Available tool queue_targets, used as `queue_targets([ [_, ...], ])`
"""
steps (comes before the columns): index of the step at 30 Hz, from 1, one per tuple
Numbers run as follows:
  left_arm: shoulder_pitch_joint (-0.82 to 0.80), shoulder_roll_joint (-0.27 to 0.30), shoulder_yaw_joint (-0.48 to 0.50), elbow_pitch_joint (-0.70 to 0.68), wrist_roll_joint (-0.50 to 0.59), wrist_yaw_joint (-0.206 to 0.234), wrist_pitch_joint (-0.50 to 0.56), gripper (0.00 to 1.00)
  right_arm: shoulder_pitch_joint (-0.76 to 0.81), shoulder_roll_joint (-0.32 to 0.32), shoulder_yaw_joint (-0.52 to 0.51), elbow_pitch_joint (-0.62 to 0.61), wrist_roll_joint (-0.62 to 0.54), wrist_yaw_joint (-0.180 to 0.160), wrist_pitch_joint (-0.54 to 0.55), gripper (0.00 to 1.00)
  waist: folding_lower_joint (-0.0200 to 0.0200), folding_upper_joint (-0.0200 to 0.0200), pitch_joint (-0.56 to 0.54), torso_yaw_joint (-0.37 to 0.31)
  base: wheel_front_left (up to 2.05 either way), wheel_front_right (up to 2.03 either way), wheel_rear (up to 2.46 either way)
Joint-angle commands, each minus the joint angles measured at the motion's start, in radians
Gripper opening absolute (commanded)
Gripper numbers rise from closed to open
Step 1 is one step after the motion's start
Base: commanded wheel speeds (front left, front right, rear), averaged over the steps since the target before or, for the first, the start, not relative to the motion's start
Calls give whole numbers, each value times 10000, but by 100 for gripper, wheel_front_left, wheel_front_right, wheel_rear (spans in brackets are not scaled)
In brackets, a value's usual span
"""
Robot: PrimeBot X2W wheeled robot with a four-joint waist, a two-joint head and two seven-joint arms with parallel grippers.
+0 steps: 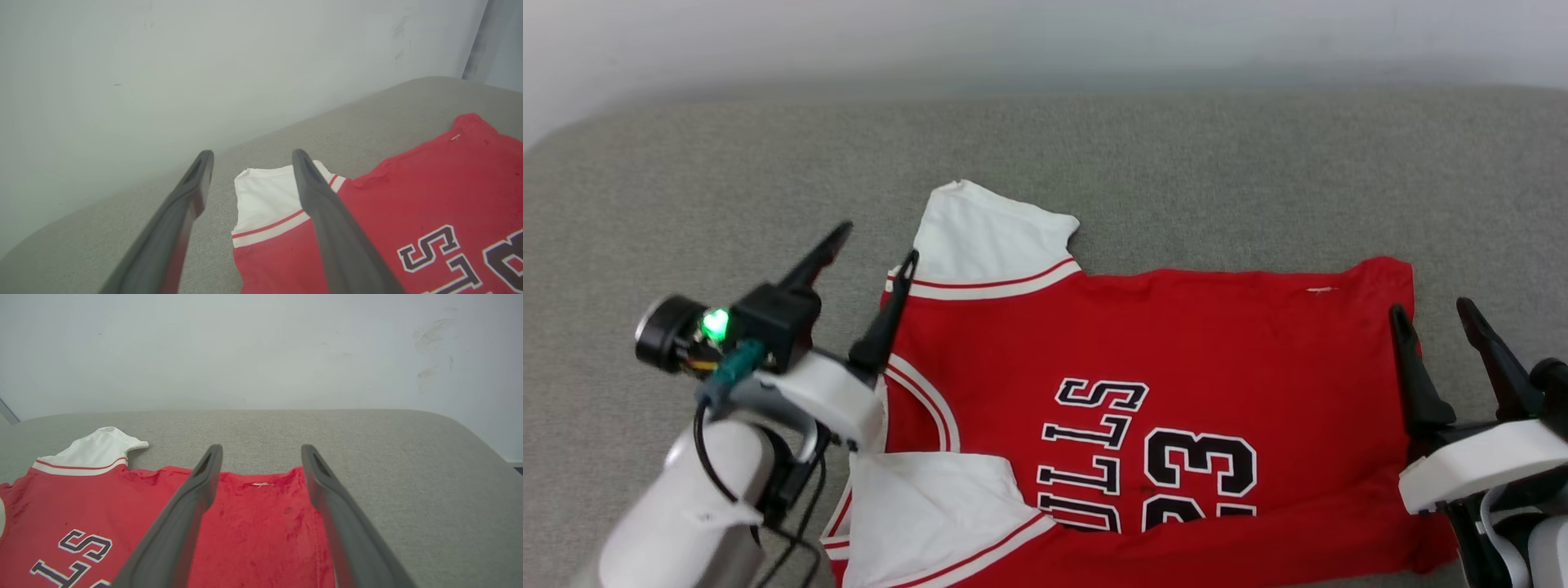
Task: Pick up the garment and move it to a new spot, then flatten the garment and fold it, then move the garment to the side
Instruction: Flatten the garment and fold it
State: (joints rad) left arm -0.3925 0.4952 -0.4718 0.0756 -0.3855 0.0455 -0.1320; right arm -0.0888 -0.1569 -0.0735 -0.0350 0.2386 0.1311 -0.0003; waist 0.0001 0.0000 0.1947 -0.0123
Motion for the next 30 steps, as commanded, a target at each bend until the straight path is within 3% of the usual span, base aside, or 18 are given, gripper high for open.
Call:
queue_targets([
  [1,-522,108,29,124,44,-176,214,100,-261,65,88,-101,-78,-9,-45,100,-1,0,707,-362,0,0,0],
  [6,-2678,498,-216,790,-173,-1193,2009,100,-684,149,167,-350,-92,-9,-167,100,-1,0,1716,-701,0,0,0],
  [10,-4306,852,-484,1567,-310,-1593,3314,100,-998,203,238,-543,-118,-9,-297,100,-1,0,2387,-939,0,0,0],
  [19,-6387,1334,-1654,2911,-2186,-1752,6459,100,-1426,271,288,-749,-126,-9,-396,100,-1,0,3163,-1302,0,0,0],
  [23,-6843,1650,-2265,2949,-3068,-1745,7055,100,-1500,354,370,-657,-112,-9,-428,100,-1,0,3364,-1422,0,0,0],
  [30,-7387,1859,-2693,3672,-3350,-1748,7166,100,-1674,439,519,-508,-83,-10,-579,100,-1,0,3690,-1626,0,0,0],
])
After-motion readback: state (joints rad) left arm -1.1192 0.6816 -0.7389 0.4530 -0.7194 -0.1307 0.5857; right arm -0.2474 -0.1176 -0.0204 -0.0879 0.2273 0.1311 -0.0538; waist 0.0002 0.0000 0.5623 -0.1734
